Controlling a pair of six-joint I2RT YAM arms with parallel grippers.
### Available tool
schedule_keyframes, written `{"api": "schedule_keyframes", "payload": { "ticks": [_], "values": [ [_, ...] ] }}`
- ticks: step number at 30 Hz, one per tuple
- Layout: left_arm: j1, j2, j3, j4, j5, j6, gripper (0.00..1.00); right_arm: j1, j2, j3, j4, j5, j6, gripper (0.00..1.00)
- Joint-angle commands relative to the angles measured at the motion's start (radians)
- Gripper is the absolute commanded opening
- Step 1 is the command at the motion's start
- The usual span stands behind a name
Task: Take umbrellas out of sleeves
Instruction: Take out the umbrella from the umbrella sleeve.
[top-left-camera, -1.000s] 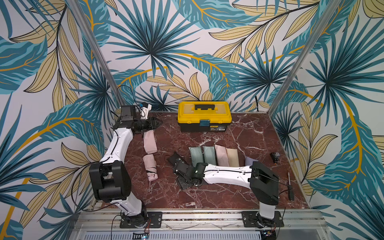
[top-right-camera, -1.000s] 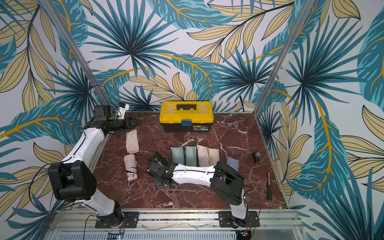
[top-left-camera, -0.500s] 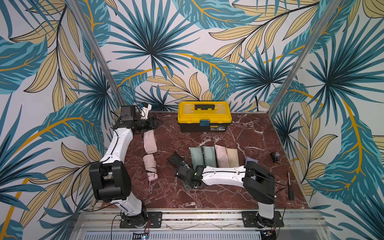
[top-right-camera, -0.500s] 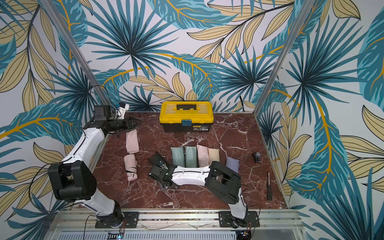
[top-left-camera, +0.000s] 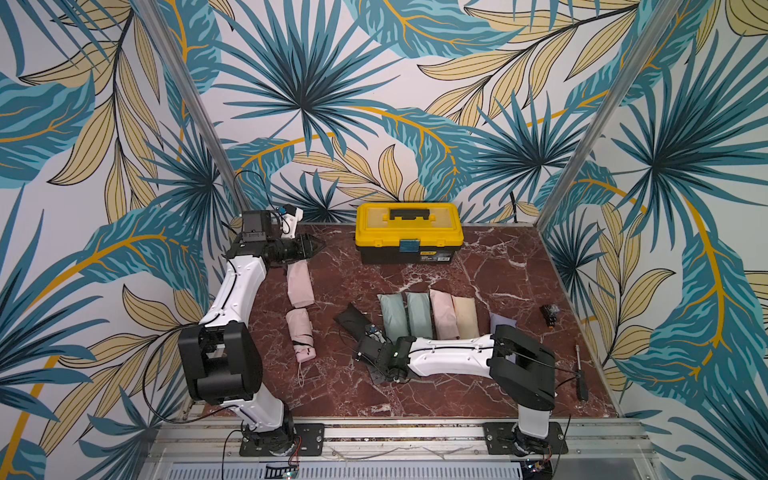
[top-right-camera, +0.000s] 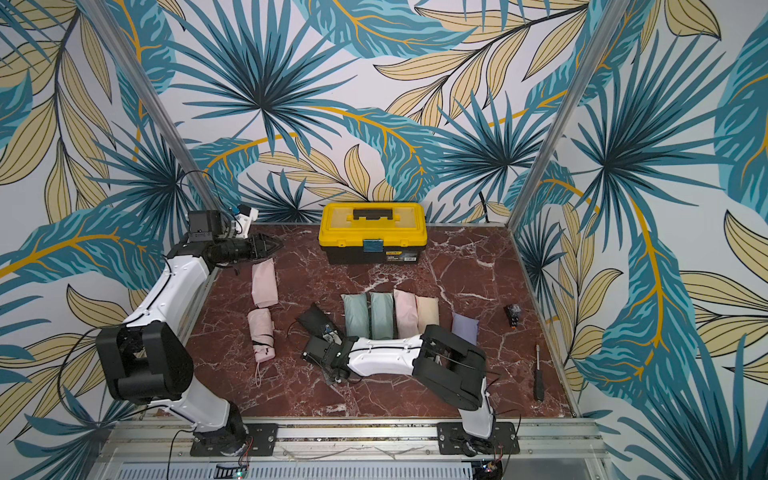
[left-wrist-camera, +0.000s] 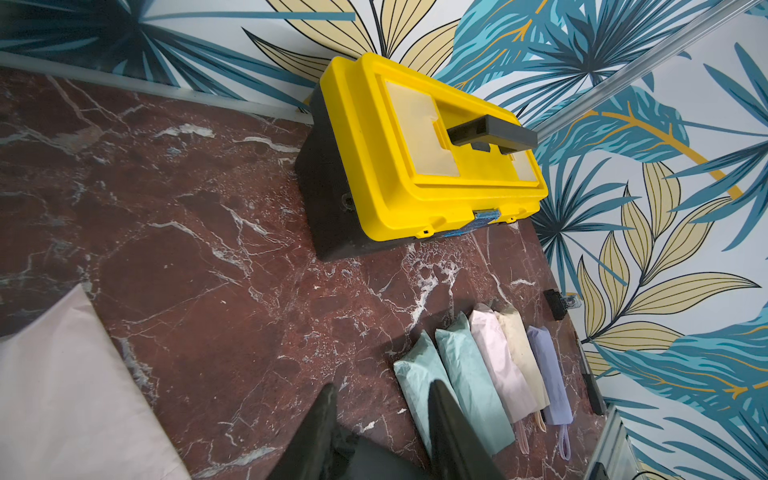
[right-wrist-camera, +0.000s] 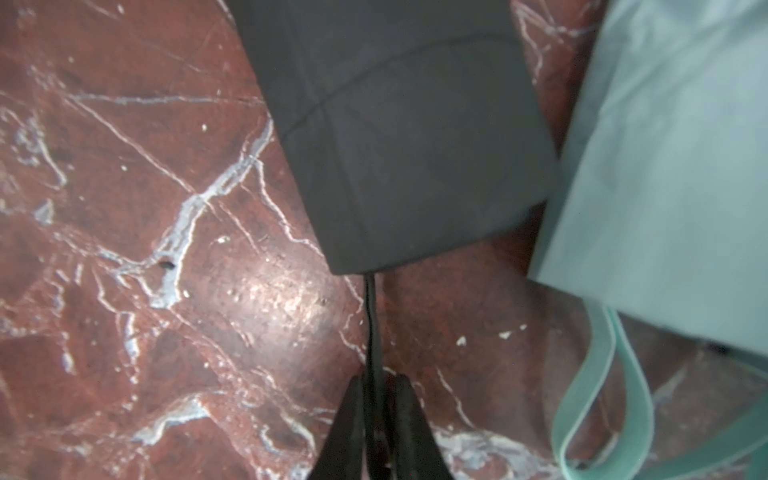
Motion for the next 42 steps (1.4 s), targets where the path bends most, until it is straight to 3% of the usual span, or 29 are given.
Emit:
{"api": "schedule_keyframes", "payload": {
  "ticks": [1,4,11,15,19,26,30,34,42],
  "values": [
    [-0.024,0.002,-0.024,0.016,-0.049,0.033,0.38,0.013,0.028,-0.051,-0.054,-0.035,0.022,0.06],
    [-0.084,-0.008,-0.035,-0.027,-0.173,0.139,0.39,0.012,0.023,-0.044,-0.057,-0.038,0.005,0.0],
    [-0.325,0.034,0.012,-0.317,-0.571,0.518,0.39,0.007,-0.014,-0.07,-0.025,-0.048,-0.004,0.0],
    [-0.403,0.001,-0.062,-0.341,-0.722,0.55,0.39,0.001,-0.037,-0.091,0.012,-0.091,-0.009,0.01],
    [-0.404,-0.058,-0.112,-0.373,-0.653,0.445,0.39,0.0,-0.048,-0.122,0.056,-0.113,-0.003,0.0],
    [-0.396,-0.12,-0.285,-0.243,-0.45,-0.02,0.35,-0.002,-0.051,-0.154,0.101,-0.128,-0.001,0.0],
    [-0.389,-0.213,-0.423,-0.124,-0.422,-0.126,0.36,-0.007,-0.055,-0.154,0.098,-0.131,-0.007,0.0],
    [-0.369,-0.334,-0.533,-0.032,-0.445,-0.215,0.44,-0.009,-0.056,-0.153,0.097,-0.136,-0.014,0.0],
    [-0.31,-0.349,-0.662,0.079,-0.506,-0.642,0.4,-0.01,-0.047,-0.146,0.109,-0.141,-0.007,0.0]
  ]
}}
